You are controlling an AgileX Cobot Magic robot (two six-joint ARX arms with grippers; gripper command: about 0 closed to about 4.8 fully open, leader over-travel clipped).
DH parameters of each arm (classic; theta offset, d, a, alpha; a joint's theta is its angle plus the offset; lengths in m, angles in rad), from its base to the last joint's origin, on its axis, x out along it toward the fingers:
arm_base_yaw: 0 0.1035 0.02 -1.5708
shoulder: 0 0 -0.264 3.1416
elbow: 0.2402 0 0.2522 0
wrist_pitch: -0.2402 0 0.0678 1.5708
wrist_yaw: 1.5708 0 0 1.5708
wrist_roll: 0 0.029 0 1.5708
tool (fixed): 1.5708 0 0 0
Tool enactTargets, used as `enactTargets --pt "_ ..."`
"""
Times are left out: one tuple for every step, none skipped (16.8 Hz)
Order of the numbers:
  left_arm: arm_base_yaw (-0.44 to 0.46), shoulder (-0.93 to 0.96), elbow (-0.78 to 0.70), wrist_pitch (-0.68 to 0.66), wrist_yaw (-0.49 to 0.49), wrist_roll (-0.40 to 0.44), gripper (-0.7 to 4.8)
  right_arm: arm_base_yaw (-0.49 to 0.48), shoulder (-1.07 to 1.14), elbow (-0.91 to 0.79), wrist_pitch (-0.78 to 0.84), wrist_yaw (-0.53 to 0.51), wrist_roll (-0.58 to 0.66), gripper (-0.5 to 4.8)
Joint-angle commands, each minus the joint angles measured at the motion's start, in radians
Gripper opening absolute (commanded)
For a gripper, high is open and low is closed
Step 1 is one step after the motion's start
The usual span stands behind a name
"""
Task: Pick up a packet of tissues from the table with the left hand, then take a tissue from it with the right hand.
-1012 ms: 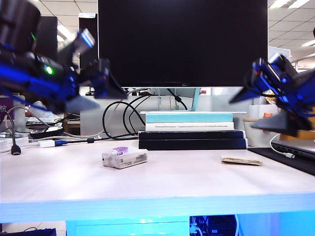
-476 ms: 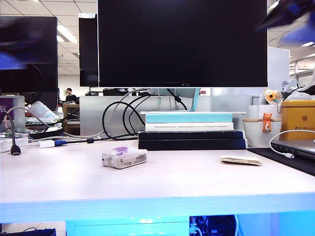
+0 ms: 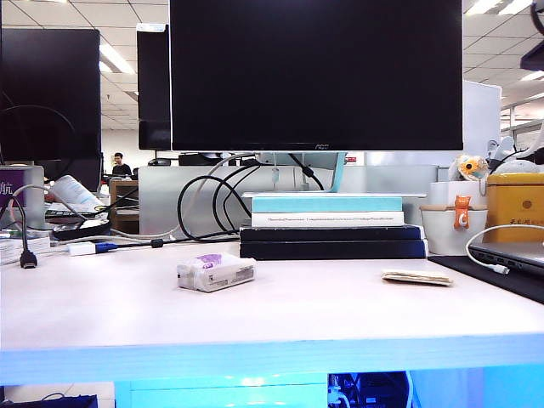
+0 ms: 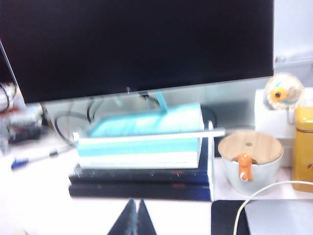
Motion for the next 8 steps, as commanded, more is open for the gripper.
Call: enactTargets --pt "-0.079 -0.068 0.002 -0.128 -0.096 0.145 0.51 0.01 -0.115 -0.09 0.037 0.11 0.009 -0.06" --pt "-0.092 -0.1 0.002 -0.163 -0.118 0.148 0.5 0.009 -0.15 -0.11 0.032 0.125 0.008 -0.06" --pt "-0.094 -0.142 0.002 -0.184 -0.113 0.143 0.49 0.009 -0.193 -0.123 0.016 0.128 0.005 -0.06" --pt "-0.091 -0.216 -0.002 -0.204 -0.114 0.123 0.48 0.009 -0.257 -0.127 -0.012 0.128 0.005 -0.06" --pt "-0.085 -0.272 -0.011 -0.211 -0.114 0.111 0.47 0.008 -0.306 -0.127 -0.013 0.131 0.005 -0.06" --pt "-0.082 -0.327 -0.024 -0.229 -0.114 0.098 0.44 0.007 -0.354 -0.127 -0.017 0.15 0.005 -0.06" --pt "-0.077 -0.378 -0.036 -0.256 -0.114 0.094 0.25 0.007 -0.395 -0.127 -0.032 0.166 0.005 -0.06" --pt "-0.077 -0.439 -0.051 -0.293 -0.116 0.098 0.16 0.006 -0.442 -0.126 -0.068 0.187 -0.003 -0.06"
